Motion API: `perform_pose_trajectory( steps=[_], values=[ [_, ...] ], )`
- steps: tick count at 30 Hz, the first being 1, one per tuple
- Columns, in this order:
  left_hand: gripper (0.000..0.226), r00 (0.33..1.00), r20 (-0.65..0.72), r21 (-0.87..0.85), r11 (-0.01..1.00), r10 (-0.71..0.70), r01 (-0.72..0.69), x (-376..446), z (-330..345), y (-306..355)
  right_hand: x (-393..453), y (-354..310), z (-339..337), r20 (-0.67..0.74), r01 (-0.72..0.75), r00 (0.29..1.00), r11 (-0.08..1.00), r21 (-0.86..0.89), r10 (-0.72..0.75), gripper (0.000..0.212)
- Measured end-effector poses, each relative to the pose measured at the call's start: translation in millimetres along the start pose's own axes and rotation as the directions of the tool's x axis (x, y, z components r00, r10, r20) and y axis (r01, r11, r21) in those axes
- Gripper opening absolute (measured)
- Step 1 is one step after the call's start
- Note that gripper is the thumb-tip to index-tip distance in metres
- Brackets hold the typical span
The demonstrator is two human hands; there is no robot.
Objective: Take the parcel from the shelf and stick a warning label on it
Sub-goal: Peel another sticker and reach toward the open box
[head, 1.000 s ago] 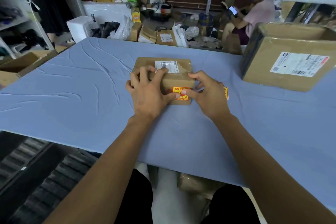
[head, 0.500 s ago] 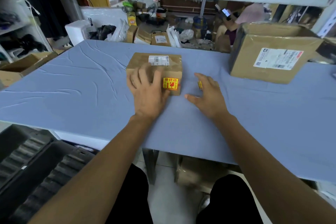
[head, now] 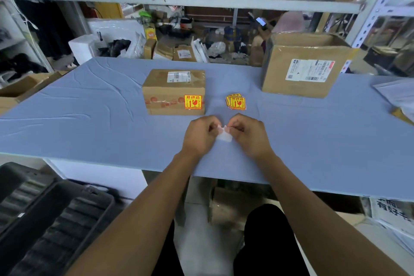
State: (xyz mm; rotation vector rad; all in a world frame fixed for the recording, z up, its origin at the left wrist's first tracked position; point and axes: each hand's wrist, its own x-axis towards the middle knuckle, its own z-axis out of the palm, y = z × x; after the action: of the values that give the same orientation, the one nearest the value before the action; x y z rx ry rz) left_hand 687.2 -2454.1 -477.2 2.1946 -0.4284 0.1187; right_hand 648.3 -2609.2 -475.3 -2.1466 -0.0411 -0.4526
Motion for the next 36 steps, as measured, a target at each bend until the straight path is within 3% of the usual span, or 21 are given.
perform_pose_trajectory(
  steps=[2,5,9,12,17,21,26,32,36],
  values=[
    [0.010,0.997,-0.053,-0.055,0.997,-0.049,0.046,1.8,-2.2,-2.2,-2.8,-1.7,1.6,0.086,0.090,0.992,0.995,-0.032,-0.087,0.005],
    [0.014,0.995,-0.062,-0.155,0.985,-0.082,0.072,4.9,-5.5,-4.3,-2.5,0.0,6.4,0.209,0.207,0.962,0.967,-0.146,-0.174,0.018],
    [0.022,0.998,0.062,-0.219,0.975,-0.025,0.038,4.2,-5.8,-6.9,3.2,1.7,6.0,0.070,0.109,0.992,0.987,-0.121,-0.101,0.006],
    [0.021,0.996,0.086,-0.252,0.967,-0.014,0.036,3.5,-6.2,-8.5,2.0,-0.4,5.9,0.068,-0.010,0.998,0.998,-0.062,0.014,0.011],
    [0.023,0.999,0.046,-0.219,0.975,-0.013,0.023,2.6,-4.2,-8.3,-0.5,-2.0,5.6,0.098,-0.008,0.995,0.998,-0.062,0.014,0.011],
    [0.013,0.995,0.005,-0.247,0.964,-0.101,0.099,3.7,-5.5,-8.7,-1.0,2.0,4.8,0.181,0.049,0.982,0.999,-0.009,-0.047,0.012],
    [0.014,0.998,0.045,-0.267,0.962,-0.046,0.056,2.1,-8.2,-7.1,2.7,3.5,8.4,0.133,0.064,0.990,0.996,-0.064,-0.055,0.005],
    [0.005,0.997,-0.045,-0.168,0.984,-0.064,0.056,3.1,-2.2,-3.5,1.3,6.4,5.8,0.082,-0.026,0.996,0.995,0.093,0.018,0.009],
    [0.007,0.999,-0.020,-0.094,0.995,-0.027,0.025,3.7,0.4,-3.0,0.6,4.6,2.3,0.131,-0.043,0.991,0.985,0.165,0.021,0.017]
  ],
)
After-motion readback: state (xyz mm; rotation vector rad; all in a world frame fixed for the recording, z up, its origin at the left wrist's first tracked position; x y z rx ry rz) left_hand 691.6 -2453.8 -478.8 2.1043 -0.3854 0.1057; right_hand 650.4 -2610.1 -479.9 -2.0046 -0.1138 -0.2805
